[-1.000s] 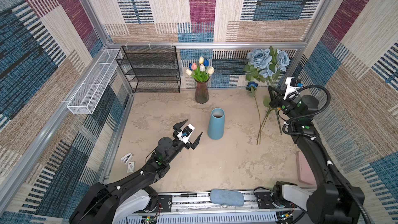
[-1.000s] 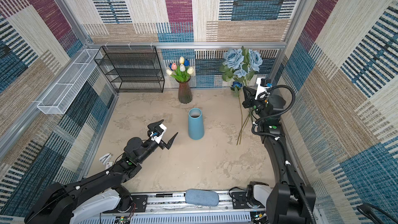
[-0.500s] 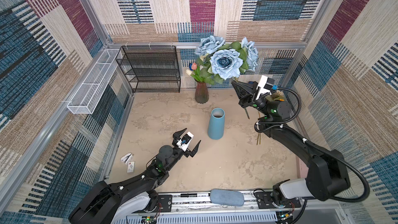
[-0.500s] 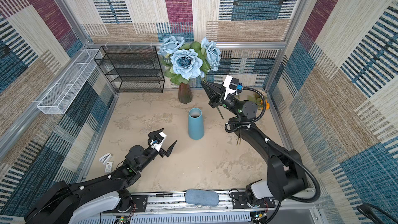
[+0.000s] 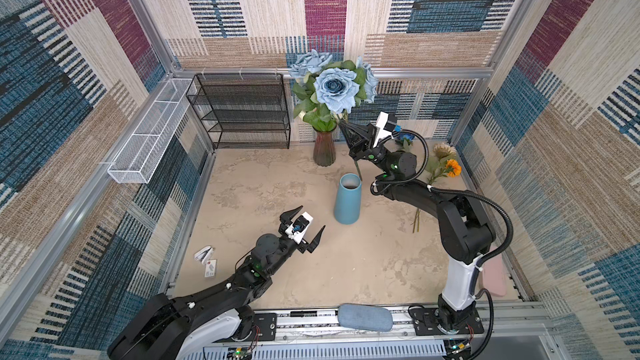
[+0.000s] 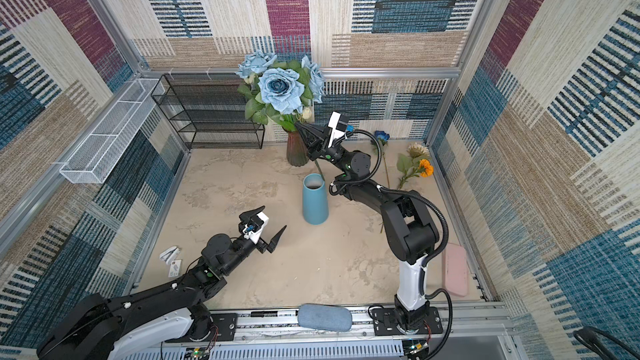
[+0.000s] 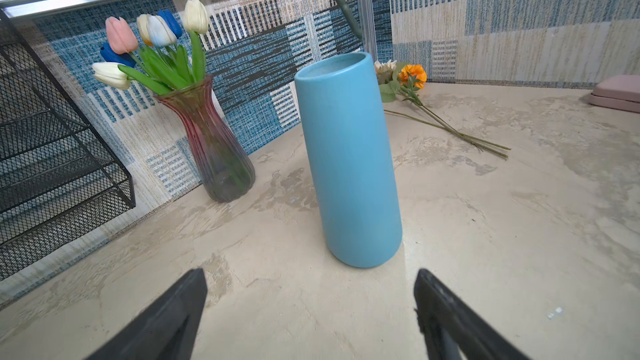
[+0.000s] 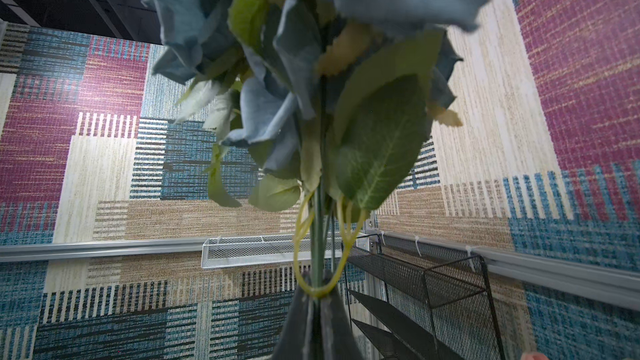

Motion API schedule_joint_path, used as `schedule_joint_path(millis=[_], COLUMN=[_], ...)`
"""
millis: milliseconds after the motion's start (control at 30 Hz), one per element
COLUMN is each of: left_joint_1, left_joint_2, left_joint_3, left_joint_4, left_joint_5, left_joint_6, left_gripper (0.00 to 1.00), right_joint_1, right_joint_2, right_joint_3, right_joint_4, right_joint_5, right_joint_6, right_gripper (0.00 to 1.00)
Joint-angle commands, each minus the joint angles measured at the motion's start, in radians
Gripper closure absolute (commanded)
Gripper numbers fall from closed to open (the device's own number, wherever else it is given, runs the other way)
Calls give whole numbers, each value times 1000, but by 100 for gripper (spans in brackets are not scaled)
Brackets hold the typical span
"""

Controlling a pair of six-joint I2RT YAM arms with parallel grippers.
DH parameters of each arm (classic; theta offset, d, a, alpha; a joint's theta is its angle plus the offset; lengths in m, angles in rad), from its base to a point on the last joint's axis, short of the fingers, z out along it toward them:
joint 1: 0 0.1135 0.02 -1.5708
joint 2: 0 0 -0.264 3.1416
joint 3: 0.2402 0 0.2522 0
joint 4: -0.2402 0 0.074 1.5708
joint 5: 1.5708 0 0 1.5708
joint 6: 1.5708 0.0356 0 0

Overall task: Arrange the flowers into the vase
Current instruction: 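Move the blue roses over the light blue vase and lower stems inside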

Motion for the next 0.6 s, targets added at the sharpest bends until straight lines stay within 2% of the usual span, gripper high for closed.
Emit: schedule_joint_path(millis=[0, 233, 567], left_joint_1=[-3, -4, -6], left_joint_2=[15, 49, 63], left_joint_3=[14, 22, 33], left_joint_4=[8, 23, 9], left_joint_5=[12, 16, 18], left_joint_6=[-9, -4, 9], left_gripper=[4, 4, 4], right_joint_1=[1, 16, 31], right_joint_2=[14, 26, 67], right_joint_3=[8, -9, 99], right_joint_4=[284, 322, 302], right_joint_5=[46, 73, 60], right_joint_6=[39, 38, 55], right_gripper=[100, 100, 100])
